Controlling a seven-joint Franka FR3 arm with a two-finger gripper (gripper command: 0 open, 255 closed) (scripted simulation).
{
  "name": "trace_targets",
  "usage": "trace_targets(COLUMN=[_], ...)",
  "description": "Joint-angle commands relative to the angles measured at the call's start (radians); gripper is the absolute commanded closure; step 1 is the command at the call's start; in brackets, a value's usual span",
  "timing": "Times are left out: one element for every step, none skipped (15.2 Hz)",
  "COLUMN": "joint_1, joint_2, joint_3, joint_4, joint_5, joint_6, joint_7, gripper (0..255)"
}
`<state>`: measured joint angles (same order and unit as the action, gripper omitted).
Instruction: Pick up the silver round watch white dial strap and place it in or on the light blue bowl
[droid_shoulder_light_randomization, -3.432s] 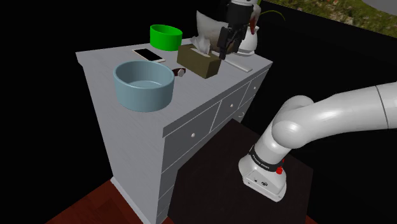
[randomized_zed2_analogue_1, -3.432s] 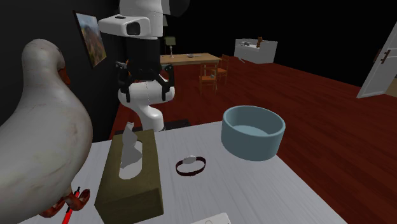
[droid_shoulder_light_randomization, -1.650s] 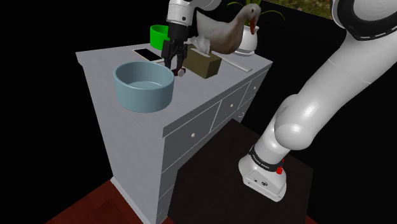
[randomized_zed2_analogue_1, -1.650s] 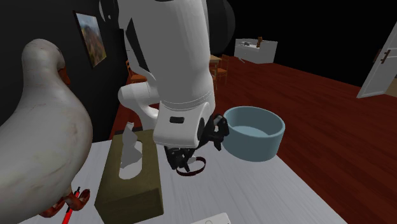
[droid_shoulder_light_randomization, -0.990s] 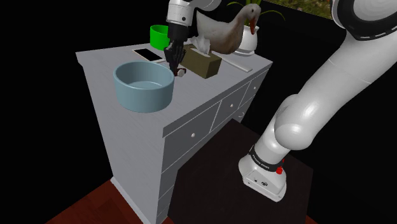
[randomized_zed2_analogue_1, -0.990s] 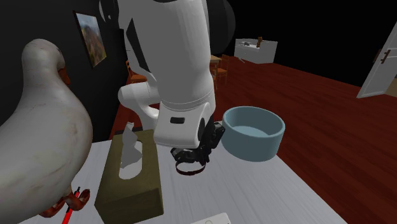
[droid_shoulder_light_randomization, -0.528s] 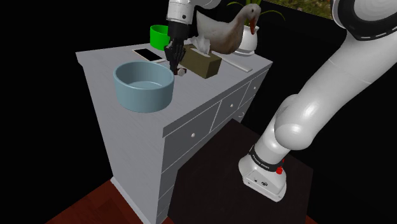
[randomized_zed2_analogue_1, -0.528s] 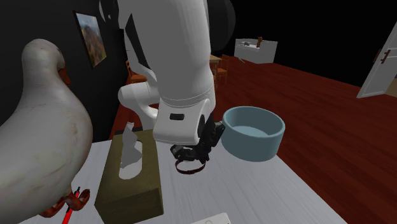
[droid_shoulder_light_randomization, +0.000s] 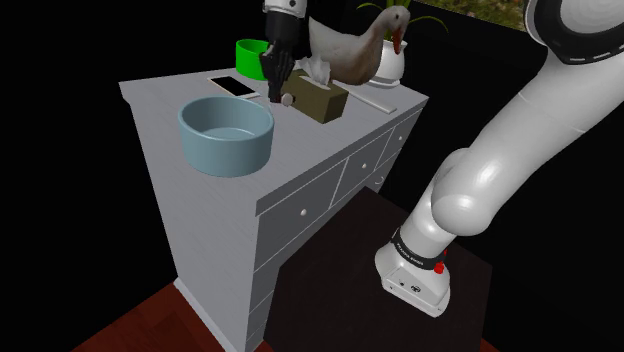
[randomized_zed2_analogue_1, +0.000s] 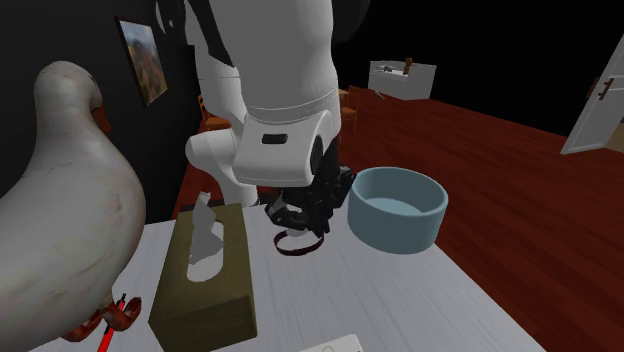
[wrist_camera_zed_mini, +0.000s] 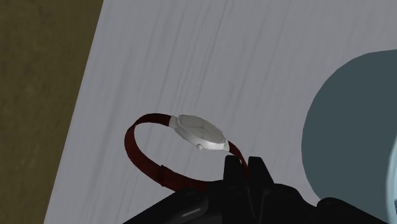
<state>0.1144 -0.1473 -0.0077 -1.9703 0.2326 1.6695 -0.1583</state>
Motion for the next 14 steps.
trace_targets(joint_1=[0.0,0.0,-0.001,-0.001,-0.001,-0.001,-0.001,-0.001,-0.001,-0.001,-0.002,-0.002,-0.002,-0.002], joint_2=[0.0,0.0,0.0,0.0,0.001,0.001,0.002,0.003,0.005,0.006,0.008,0.01,0.013,0.015], joint_3=[-0.001,-0.001,-0.001,-0.002,-0.002,-0.002,-0.003,-0.003,-0.003,-0.004,-0.004,-0.005,-0.005,-0.005], joint_4=[0.026,0.039,0.053,0.066,0.08,0.094,0.109,0.123,0.138,0.153,0.169,0.184,0.2,0.217], joint_5=[-0.001,-0.001,-0.001,-0.002,-0.002,-0.002,-0.002,-0.002,-0.002,-0.002,-0.002,-0.002,-0.002,-0.002], joint_6=[-0.026,-0.039,-0.052,-0.065,-0.078,-0.092,-0.105,-0.118,-0.131,-0.144,-0.158,-0.171,-0.185,-0.198], joint_7=[0.005,0.008,0.01,0.013,0.016,0.018,0.021,0.024,0.026,0.029,0.031,0.034,0.037,0.039], gripper=[255,255,255,255,255,255,255,255,255,255,255,255,255,255])
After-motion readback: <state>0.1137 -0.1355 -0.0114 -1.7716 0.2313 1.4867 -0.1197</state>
